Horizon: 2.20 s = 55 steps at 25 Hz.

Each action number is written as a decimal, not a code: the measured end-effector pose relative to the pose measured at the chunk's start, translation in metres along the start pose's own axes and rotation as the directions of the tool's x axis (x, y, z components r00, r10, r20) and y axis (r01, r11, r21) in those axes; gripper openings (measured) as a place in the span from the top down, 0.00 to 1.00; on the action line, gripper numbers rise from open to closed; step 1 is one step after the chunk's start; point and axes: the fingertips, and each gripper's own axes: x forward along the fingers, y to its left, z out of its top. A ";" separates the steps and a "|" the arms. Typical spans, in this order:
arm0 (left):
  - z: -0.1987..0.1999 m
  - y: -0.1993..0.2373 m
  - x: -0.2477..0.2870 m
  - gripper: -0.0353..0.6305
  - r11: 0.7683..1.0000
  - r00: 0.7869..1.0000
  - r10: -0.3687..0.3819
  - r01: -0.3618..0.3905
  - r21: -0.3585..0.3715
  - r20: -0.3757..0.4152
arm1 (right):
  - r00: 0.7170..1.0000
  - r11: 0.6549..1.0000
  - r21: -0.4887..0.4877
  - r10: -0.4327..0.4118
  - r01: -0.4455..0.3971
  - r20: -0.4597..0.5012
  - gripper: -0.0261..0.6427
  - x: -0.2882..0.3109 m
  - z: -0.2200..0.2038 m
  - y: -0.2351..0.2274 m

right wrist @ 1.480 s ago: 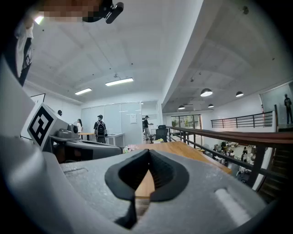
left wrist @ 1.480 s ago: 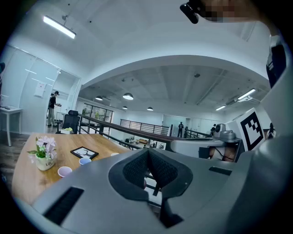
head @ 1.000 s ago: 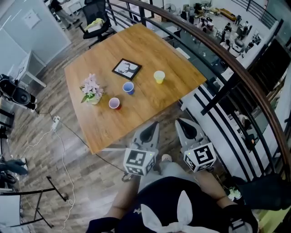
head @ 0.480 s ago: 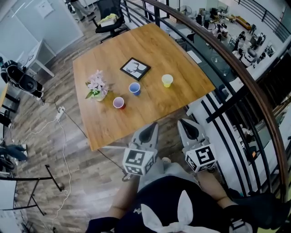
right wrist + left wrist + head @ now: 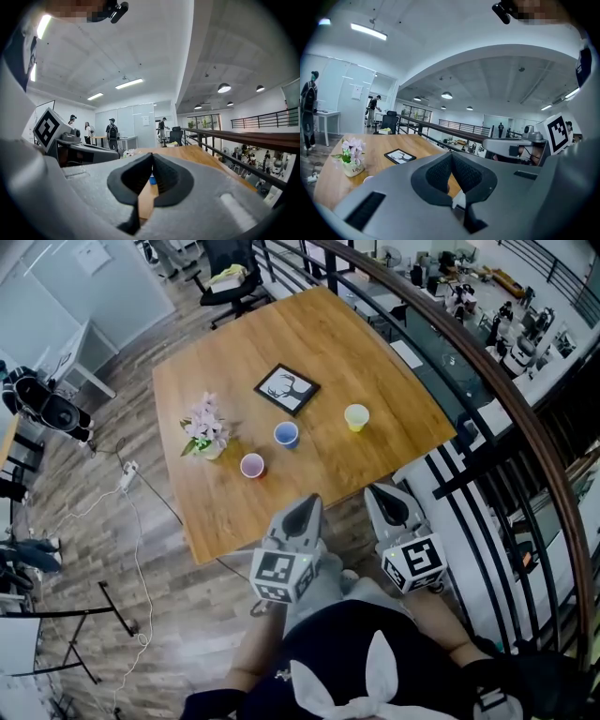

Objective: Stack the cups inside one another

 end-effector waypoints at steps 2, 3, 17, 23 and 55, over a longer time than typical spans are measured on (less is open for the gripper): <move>0.006 0.015 0.005 0.92 1.000 1.000 0.010 -0.010 0.001 0.005 | 1.000 1.000 -0.009 0.008 -0.008 0.000 0.96 0.016 0.004 -0.002; 0.009 0.022 0.007 0.92 1.000 1.000 0.014 -0.014 0.001 0.009 | 1.000 1.000 -0.012 0.011 -0.011 0.000 0.96 0.024 0.007 -0.002; 0.027 0.140 0.005 0.92 0.988 0.987 0.152 -0.151 -0.020 0.054 | 0.985 0.985 -0.030 0.170 -0.171 -0.021 0.84 0.131 0.014 0.035; 0.026 0.204 -0.021 0.92 0.963 0.961 0.266 -0.263 -0.054 0.071 | 0.962 0.961 -0.047 0.270 -0.272 -0.041 0.70 0.181 0.007 0.074; -0.016 0.302 -0.048 0.92 0.916 0.922 0.386 -0.383 -0.124 0.008 | 0.819 0.857 -0.090 0.448 -0.508 -0.360 0.40 0.316 -0.132 0.168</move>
